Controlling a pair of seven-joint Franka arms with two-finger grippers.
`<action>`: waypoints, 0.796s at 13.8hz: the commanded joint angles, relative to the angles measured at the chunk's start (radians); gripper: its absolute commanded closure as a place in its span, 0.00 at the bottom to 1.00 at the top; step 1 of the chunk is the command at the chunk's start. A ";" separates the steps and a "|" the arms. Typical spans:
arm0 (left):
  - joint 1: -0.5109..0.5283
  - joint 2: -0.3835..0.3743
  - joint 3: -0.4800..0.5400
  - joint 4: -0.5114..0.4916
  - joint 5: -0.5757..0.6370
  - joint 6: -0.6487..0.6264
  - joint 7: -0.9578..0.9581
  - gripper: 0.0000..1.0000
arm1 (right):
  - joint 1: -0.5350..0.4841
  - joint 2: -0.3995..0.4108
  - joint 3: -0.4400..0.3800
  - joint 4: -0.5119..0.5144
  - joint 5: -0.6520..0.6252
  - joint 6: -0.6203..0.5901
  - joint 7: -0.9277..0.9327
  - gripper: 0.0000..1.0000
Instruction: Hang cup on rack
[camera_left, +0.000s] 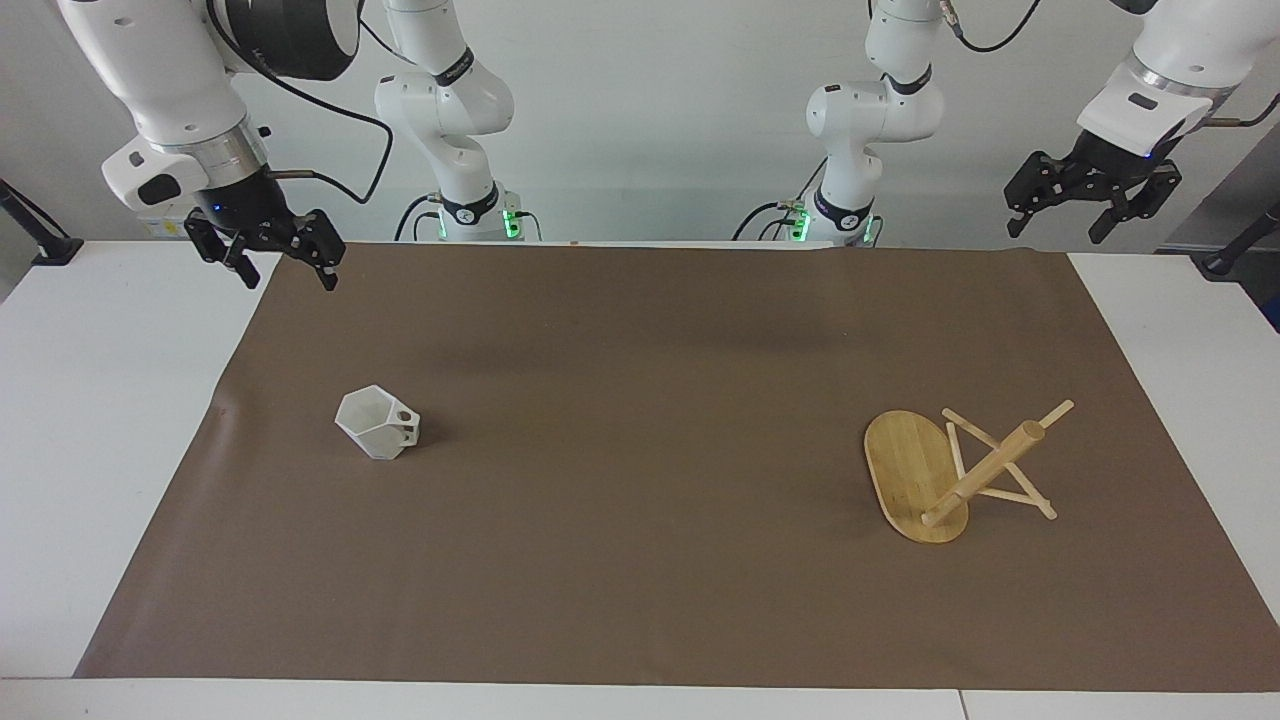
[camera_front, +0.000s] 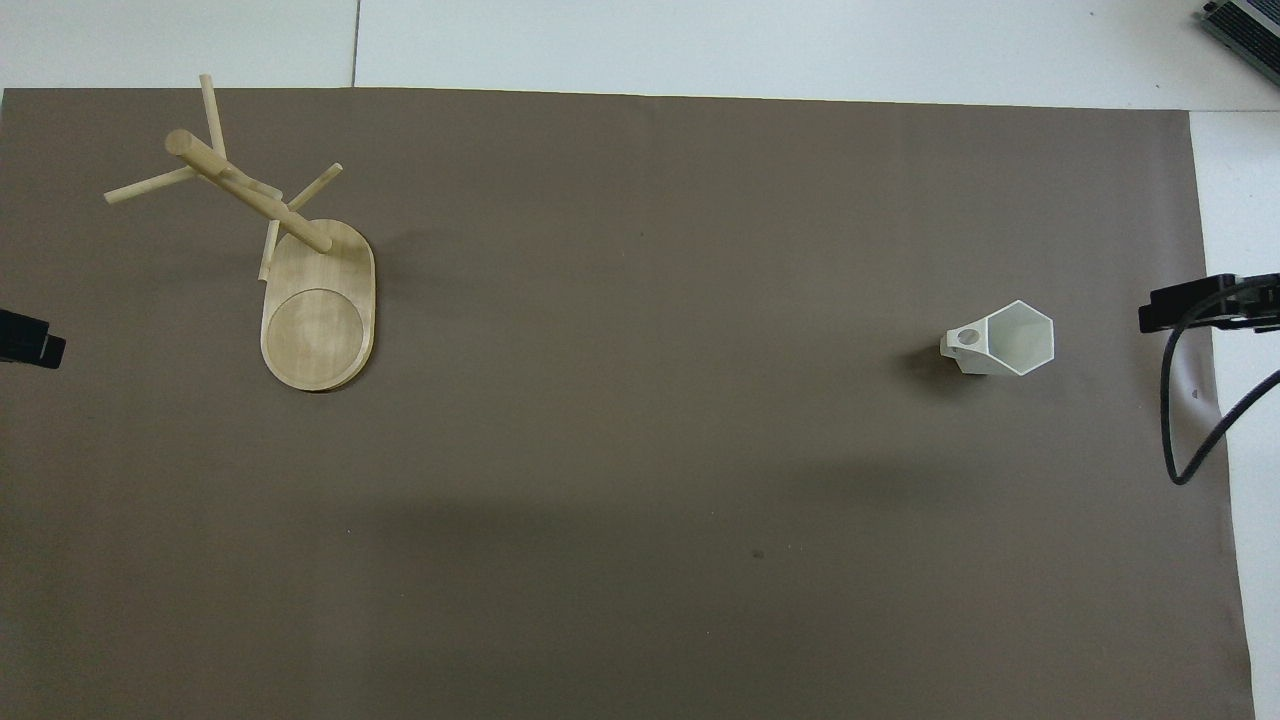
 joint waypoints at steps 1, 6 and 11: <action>-0.024 -0.011 0.016 -0.012 0.014 -0.016 0.011 0.00 | -0.005 -0.022 -0.001 -0.028 0.020 0.021 -0.006 0.00; -0.020 -0.031 0.025 -0.037 0.011 -0.001 0.006 0.00 | -0.005 -0.022 -0.001 -0.030 0.021 0.021 -0.005 0.00; -0.015 -0.031 0.025 -0.040 0.017 0.025 0.006 0.00 | -0.005 -0.022 -0.001 -0.030 0.020 0.021 0.004 0.00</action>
